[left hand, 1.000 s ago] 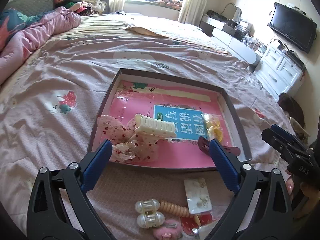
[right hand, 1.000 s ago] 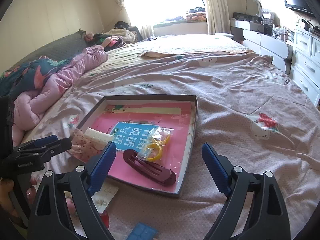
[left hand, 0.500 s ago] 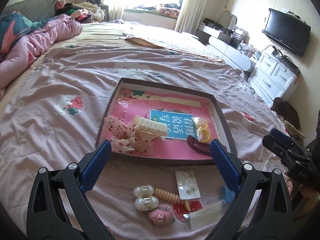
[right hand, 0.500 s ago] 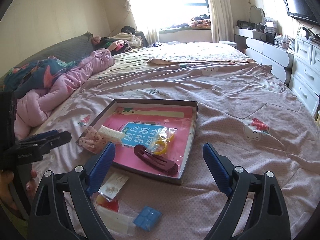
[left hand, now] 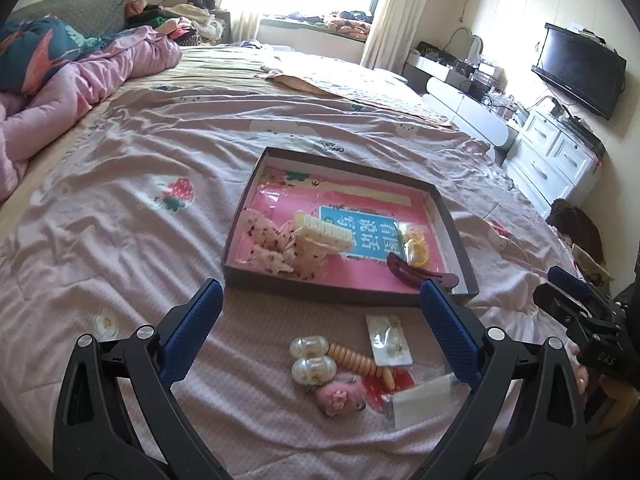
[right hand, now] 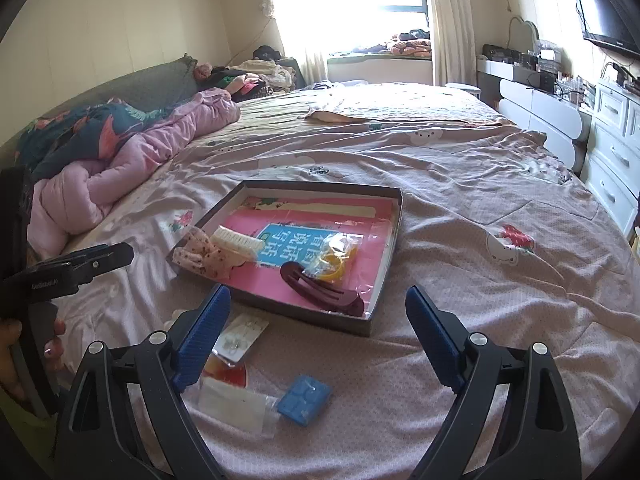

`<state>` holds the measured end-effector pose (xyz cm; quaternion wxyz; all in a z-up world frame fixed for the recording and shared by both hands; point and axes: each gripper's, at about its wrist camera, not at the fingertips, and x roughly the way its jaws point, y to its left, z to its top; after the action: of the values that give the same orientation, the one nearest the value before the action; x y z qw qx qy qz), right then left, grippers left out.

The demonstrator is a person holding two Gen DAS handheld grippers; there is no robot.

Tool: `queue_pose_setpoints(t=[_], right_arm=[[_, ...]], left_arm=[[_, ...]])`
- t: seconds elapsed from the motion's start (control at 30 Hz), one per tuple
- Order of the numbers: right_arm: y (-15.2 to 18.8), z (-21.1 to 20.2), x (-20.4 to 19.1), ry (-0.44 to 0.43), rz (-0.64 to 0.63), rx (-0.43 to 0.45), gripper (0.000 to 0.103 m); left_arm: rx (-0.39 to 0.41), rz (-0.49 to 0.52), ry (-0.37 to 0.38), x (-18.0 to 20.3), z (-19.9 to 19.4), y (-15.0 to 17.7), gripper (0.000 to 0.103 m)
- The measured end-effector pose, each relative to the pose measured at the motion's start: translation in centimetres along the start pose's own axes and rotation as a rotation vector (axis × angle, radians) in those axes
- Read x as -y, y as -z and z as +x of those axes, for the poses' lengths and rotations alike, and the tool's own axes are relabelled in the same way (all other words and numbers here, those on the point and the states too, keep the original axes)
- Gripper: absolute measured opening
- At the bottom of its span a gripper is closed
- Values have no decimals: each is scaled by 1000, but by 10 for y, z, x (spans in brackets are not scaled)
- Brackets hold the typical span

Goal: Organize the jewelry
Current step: 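Withdraw both open tools from the tray toward the remaining items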

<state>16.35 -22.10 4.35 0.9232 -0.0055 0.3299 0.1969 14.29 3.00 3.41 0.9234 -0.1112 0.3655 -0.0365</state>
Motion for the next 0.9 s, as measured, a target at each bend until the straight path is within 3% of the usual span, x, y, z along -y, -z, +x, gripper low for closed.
queue_pose_setpoints(t=[0.9], right_arm=[[53,-9,-14,-16,-68,-70,87]], left_arm=[[-75,24,-39,6,0,50,90]])
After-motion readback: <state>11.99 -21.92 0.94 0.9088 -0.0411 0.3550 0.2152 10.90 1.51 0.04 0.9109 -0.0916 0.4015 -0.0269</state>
